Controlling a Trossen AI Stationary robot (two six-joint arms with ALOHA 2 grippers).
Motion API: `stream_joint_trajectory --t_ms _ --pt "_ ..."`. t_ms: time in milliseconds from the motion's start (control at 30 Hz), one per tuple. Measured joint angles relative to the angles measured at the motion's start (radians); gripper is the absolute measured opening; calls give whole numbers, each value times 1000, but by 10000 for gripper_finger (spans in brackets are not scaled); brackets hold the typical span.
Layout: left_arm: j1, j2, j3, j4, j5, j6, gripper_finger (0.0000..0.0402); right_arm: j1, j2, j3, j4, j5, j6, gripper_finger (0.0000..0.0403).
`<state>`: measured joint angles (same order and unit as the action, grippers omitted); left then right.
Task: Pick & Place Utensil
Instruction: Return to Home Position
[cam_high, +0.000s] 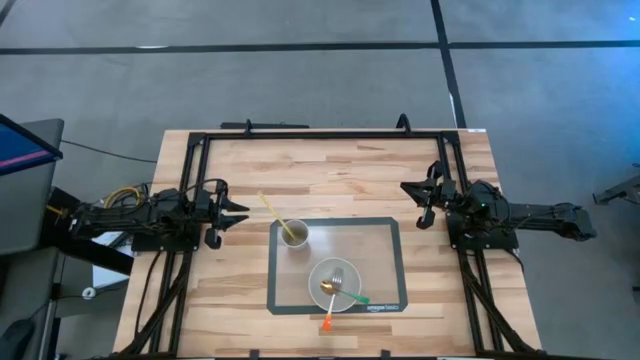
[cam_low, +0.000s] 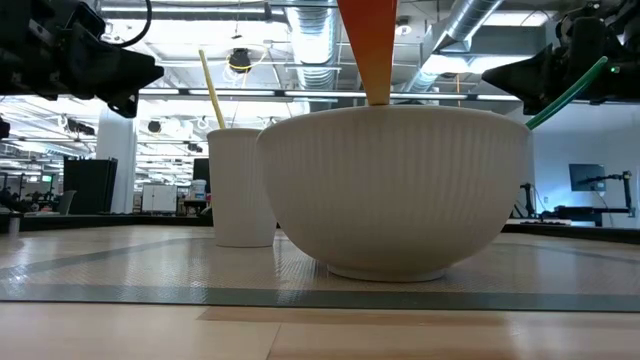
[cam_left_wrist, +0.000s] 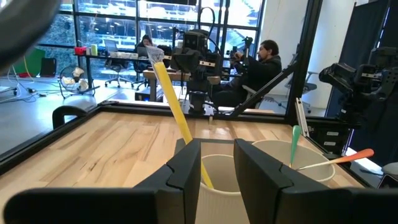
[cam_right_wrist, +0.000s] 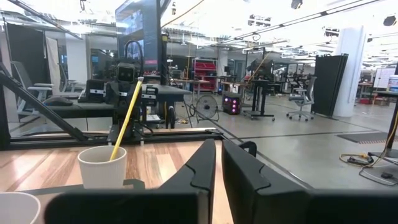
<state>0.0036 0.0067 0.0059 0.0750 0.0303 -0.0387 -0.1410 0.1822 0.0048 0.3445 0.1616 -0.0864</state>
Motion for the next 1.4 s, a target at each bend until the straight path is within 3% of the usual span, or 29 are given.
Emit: stream_joint_trajectory --t_ms 1400 --pt "0 0 0 4 0 0 97 0 0 0 0 0 0 23"
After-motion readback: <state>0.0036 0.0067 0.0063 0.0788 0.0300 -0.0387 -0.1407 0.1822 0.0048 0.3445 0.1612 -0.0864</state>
